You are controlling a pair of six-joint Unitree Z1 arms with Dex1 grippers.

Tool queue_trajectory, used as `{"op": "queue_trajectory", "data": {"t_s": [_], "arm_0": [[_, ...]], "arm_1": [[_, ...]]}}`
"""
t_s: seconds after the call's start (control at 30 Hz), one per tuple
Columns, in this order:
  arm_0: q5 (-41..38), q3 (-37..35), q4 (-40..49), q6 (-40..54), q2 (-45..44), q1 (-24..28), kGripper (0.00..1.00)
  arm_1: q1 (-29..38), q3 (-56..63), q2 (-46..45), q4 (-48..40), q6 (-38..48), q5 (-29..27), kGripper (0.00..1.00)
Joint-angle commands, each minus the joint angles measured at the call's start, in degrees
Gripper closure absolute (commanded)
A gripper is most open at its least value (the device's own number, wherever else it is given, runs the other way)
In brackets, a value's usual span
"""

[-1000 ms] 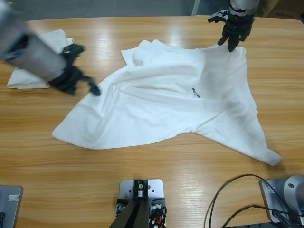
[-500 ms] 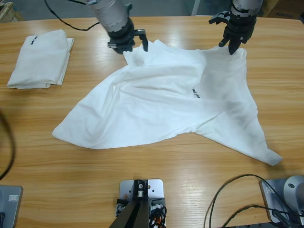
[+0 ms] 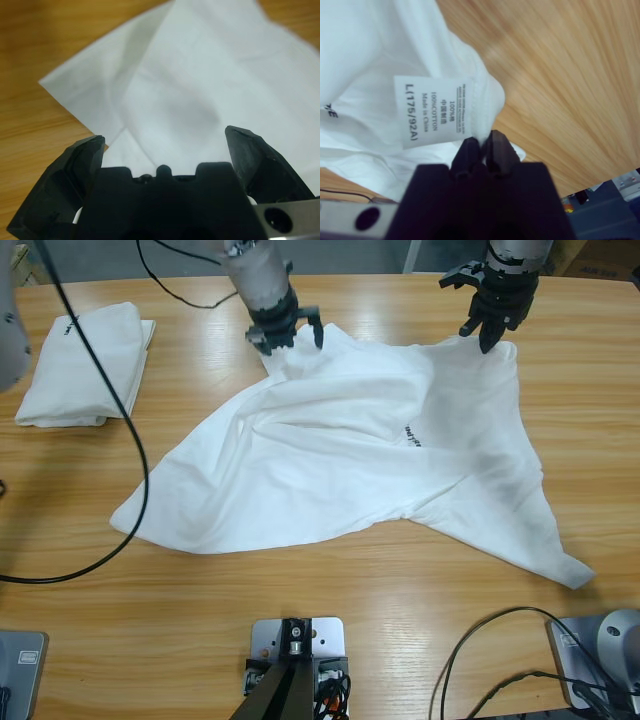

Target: Fold clothes

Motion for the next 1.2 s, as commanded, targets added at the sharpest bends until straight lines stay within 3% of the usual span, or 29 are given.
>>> {"op": "queue_trajectory", "data": {"t_s": [0.03,0.07,0.13,0.17,0.27,0.3,0.33,0.37,0.4,0.77,1.2], "arm_0": [[-2.24,-11.24,5.95,1.12,9.69,0.45,0.069],[-2.40,-12.16,5.95,1.49,9.97,0.45,0.134],[-2.98,-13.93,5.95,2.48,10.41,0.45,0.419],[-3.44,-14.81,5.95,2.63,10.68,0.45,0.508],[-5.30,-17.24,5.95,2.60,11.22,0.45,0.721],[-5.92,-18.01,5.95,2.63,11.49,0.45,0.727],[-6.14,-18.66,5.95,3.27,11.70,0.45,0.812],[-6.14,-19.01,5.95,4.60,11.73,0.45,0.960],[-6.14,-19.47,5.95,6.99,11.70,0.45,1.000],[4.72,-25.94,10.85,6.68,10.27,1.12,1.000],[12.80,-27.19,21.19,7.57,6.88,10.29,1.000]], "arm_1": [[-1.96,0.63,1.86,-0.59,-0.72,1.02,1.000],[-1.96,0.56,1.90,-0.64,-0.72,1.08,1.000],[-1.96,0.59,1.95,-0.64,-0.72,1.16,1.000],[-1.96,0.65,1.92,-0.64,-0.72,1.16,1.000],[-1.96,0.82,1.65,-0.64,-0.72,1.25,1.000],[-1.96,1.10,1.53,-0.64,-0.72,1.25,1.000],[-1.96,1.46,1.42,-0.66,-0.72,1.27,1.000],[-1.96,1.70,1.39,-0.73,-0.72,1.34,1.000],[-1.96,1.86,1.28,-0.73,-0.72,1.37,1.000],[-1.60,2.76,0.65,-0.73,-0.80,1.57,1.000],[-2.22,3.95,1.35,-1.63,-0.47,0.21,1.000]]}}
